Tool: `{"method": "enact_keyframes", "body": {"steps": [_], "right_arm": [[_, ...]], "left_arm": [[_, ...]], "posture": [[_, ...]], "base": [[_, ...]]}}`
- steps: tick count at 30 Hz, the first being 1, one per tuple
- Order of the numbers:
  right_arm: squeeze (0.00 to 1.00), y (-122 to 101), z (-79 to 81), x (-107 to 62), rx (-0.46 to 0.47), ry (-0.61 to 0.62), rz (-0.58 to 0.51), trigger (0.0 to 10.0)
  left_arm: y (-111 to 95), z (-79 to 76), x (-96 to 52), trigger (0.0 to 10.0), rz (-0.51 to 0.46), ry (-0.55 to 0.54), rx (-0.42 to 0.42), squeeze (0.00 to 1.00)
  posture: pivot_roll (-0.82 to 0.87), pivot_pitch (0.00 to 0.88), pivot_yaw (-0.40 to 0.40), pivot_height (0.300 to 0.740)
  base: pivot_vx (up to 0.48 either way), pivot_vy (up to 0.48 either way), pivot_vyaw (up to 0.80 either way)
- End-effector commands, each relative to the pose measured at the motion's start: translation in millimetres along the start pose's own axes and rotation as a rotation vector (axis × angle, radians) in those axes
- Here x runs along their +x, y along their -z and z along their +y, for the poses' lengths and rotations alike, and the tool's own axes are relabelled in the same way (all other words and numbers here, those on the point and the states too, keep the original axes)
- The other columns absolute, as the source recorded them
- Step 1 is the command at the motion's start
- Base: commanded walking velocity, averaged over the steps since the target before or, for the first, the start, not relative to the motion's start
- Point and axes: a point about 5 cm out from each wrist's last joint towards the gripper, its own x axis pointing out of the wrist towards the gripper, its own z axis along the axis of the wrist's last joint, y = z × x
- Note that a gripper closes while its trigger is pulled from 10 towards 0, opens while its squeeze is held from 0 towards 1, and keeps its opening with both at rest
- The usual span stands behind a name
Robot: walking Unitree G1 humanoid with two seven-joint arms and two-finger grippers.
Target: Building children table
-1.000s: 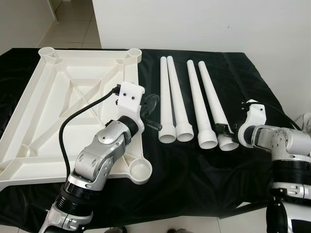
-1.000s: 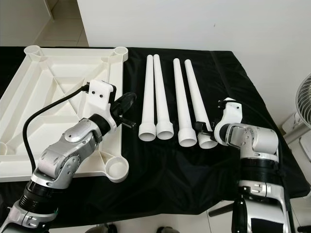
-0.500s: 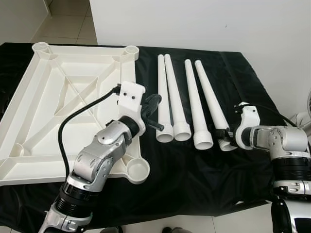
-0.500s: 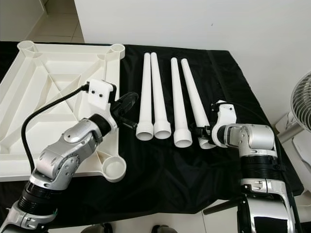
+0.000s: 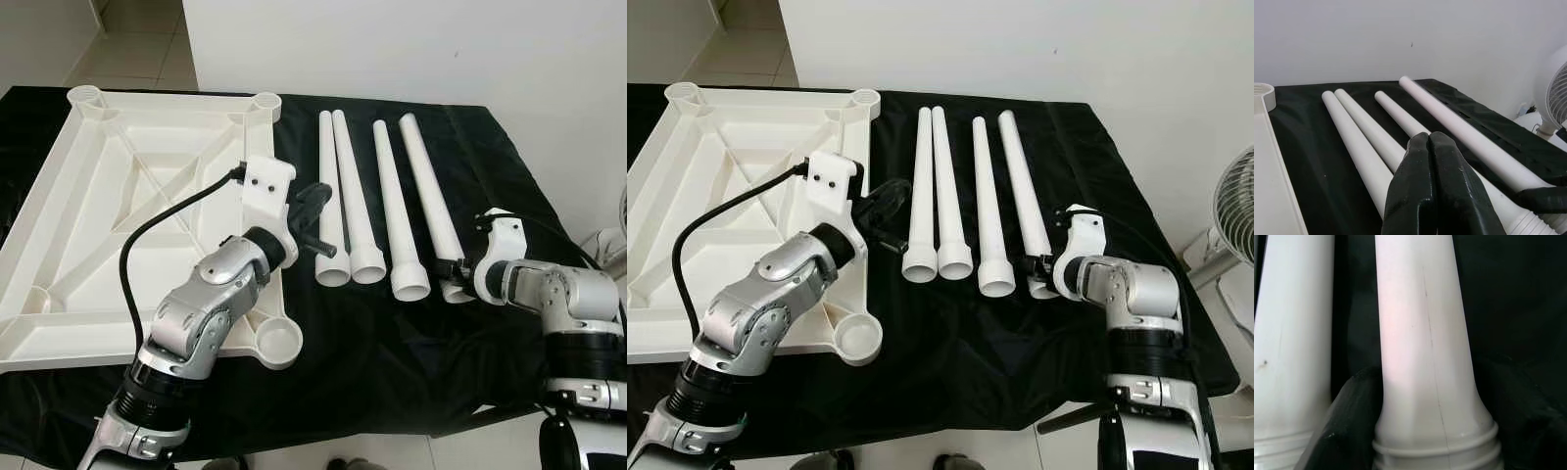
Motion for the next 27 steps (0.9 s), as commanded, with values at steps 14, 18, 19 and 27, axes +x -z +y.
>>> {"method": "enact_keyframes", "body": {"steps": [14,18,19,27], "right_arm": [[0.0,-47,6.9,-34.5,0.057,-0.104,-0.523,10.0],[0.0,-47,11.7,-37.9,0.04,-0.119,-0.599,10.0],[0.0,-47,15.8,-40.1,0.012,-0.132,-0.646,10.0],[0.0,-41,47.6,-45.4,-0.132,-0.298,-0.778,10.0]], "left_arm": [[-1,-9.8,18.9,10.0,0.002,0.25,-0.087,1.0],[-2,-10.0,22.2,10.0,-0.002,0.273,-0.119,1.0],[-5,-11.0,24.7,10.0,-0.004,0.291,-0.133,1.0],[-41,-34.3,29.2,10.0,-0.092,0.551,-0.286,0.0]], "posture": [[-0.04,0.116,-0.015,0.74],[-0.04,0.114,-0.012,0.74],[-0.04,0.111,-0.011,0.74],[-0.03,0.103,-0.01,0.74]], "base": [[0.0,0.0,0.0],[0.0,0.0,0.0],[0.0,0.0,0.0],[0.0,0.0,0.0]]}}
